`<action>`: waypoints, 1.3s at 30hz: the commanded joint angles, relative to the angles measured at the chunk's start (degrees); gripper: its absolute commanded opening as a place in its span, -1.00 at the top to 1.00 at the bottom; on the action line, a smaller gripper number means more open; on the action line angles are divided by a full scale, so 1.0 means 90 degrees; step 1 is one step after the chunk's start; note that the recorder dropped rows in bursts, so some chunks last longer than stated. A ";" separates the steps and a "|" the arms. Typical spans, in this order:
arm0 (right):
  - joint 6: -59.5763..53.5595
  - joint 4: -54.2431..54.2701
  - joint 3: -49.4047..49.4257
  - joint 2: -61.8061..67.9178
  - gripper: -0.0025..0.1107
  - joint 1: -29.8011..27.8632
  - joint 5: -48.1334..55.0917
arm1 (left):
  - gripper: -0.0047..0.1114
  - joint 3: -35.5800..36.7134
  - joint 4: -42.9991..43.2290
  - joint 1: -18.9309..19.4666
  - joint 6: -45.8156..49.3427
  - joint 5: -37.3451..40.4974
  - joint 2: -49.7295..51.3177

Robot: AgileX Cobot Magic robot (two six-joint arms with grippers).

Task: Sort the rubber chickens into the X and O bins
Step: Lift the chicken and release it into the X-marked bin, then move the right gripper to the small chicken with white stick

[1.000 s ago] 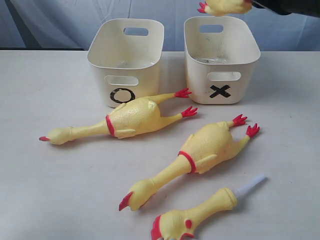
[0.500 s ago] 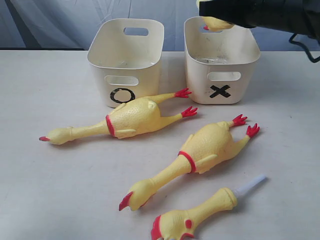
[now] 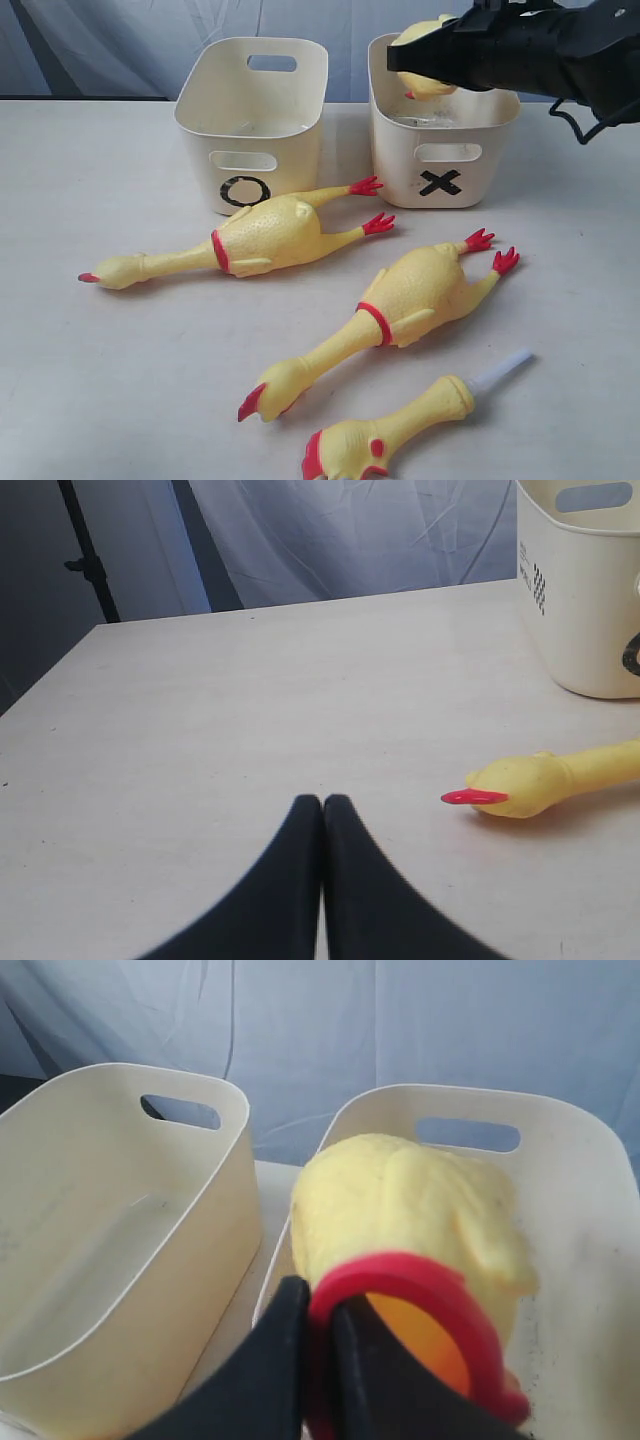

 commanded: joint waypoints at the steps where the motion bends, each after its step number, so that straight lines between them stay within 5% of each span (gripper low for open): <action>1: -0.0031 -0.0018 -0.0065 -0.0005 0.53 -0.0027 -0.0241 | 0.92 0.0035 0.0008 -0.0008 -0.0026 -0.0035 -0.0002; 6: -0.0031 0.0038 -0.0065 -0.0005 -0.01 -0.0027 -0.0281 | 0.92 0.0035 0.0008 -0.0008 -0.0026 -0.0035 -0.0002; 15: -0.0031 -0.0006 -0.0183 -0.0616 -0.01 -0.0027 -0.0321 | 0.92 0.0035 0.0008 -0.0008 -0.0026 -0.0035 -0.0002; 21: -0.0031 -0.0034 -0.0259 -0.1554 0.23 -0.0027 0.0355 | 0.92 0.0035 0.0008 -0.0008 -0.0026 -0.0035 -0.0002; 25: -0.0031 -0.0225 -0.0259 -0.1898 0.93 -0.0027 0.1600 | 0.92 0.0035 0.0008 -0.0008 -0.0026 -0.0035 -0.0002; 30: 0.0370 -0.1350 -0.0259 -0.2075 0.97 -0.0027 0.2941 | 0.92 0.0035 0.0008 -0.0008 -0.0026 -0.0035 -0.0002; 39: 0.3318 -0.4329 -0.0259 -0.2597 0.97 -0.0040 0.4390 | 0.92 0.0035 0.0008 -0.0008 -0.0026 -0.0035 -0.0002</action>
